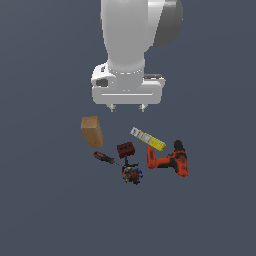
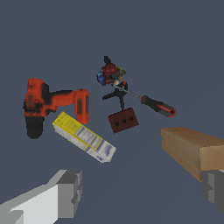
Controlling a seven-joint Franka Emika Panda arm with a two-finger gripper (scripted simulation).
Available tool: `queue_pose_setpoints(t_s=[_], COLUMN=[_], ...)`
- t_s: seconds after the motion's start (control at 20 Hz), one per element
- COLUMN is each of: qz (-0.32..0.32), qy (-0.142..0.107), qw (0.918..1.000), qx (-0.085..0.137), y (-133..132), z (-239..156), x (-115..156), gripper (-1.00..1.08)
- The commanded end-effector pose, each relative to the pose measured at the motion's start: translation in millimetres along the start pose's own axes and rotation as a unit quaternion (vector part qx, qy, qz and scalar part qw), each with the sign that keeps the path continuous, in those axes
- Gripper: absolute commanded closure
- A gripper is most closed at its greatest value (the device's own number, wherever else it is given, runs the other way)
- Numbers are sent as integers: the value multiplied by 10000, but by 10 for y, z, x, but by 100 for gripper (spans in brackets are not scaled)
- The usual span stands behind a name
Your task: Pick up a designated object from a clutter of objects.
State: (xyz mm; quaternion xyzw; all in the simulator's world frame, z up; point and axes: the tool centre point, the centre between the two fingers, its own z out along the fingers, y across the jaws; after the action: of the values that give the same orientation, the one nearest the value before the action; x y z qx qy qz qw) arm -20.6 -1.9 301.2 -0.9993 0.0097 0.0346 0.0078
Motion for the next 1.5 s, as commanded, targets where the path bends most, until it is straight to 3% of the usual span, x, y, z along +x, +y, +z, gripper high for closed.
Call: queue_pose_setpoints(t_s=[0.0,0.45,0.85,1.45], qz=[0,78,178,1111], qy=[0,30,33,68], qw=[10000,9999,9997,9937], qx=[0,140,137,145], y=[0,89,86,77], z=[0,58,94,445], x=[0,58,68,164], gripper=[-92,-92,-92,-92])
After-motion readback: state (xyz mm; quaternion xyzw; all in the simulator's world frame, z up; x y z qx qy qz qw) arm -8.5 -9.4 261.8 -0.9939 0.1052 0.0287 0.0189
